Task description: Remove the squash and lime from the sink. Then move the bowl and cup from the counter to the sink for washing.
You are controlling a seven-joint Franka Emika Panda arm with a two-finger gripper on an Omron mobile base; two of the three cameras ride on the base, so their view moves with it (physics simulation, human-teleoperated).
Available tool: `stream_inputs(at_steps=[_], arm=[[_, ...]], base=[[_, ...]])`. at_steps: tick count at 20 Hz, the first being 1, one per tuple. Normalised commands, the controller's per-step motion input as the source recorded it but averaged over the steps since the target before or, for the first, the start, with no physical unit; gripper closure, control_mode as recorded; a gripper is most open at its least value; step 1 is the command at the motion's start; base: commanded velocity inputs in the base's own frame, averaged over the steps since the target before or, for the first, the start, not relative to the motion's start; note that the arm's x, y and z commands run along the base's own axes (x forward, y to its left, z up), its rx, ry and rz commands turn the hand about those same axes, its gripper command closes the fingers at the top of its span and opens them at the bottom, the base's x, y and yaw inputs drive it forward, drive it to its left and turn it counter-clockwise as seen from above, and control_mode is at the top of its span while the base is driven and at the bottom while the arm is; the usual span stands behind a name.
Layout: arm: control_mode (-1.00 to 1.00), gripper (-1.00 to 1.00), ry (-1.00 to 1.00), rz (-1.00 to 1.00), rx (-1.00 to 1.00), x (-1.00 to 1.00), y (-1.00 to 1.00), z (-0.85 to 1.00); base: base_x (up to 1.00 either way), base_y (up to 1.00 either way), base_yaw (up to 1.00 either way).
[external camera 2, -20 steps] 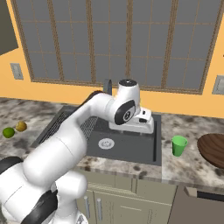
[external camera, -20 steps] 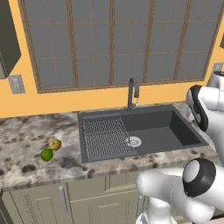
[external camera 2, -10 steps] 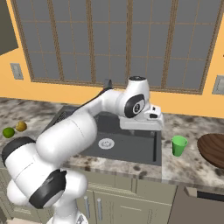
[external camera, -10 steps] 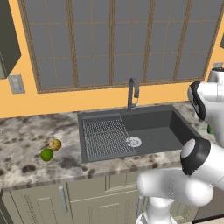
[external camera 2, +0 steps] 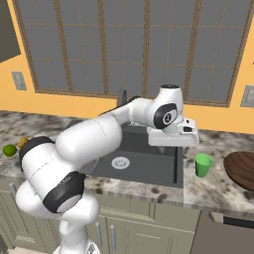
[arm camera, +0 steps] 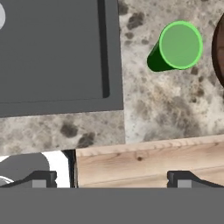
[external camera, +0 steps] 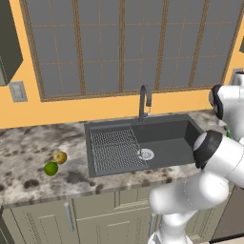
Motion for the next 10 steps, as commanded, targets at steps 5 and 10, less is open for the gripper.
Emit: stream_inputs(at_steps=[5,10], arm=[[-1.0,-1.0,0.0,0.0,0.05,0.09,-0.27,-0.15],[-1.0,-1.0,-0.01,0.0,0.07,0.16,-0.18,-0.18]], base=[[0.0,0.0,0.0],[0.0,0.0,0.0]])
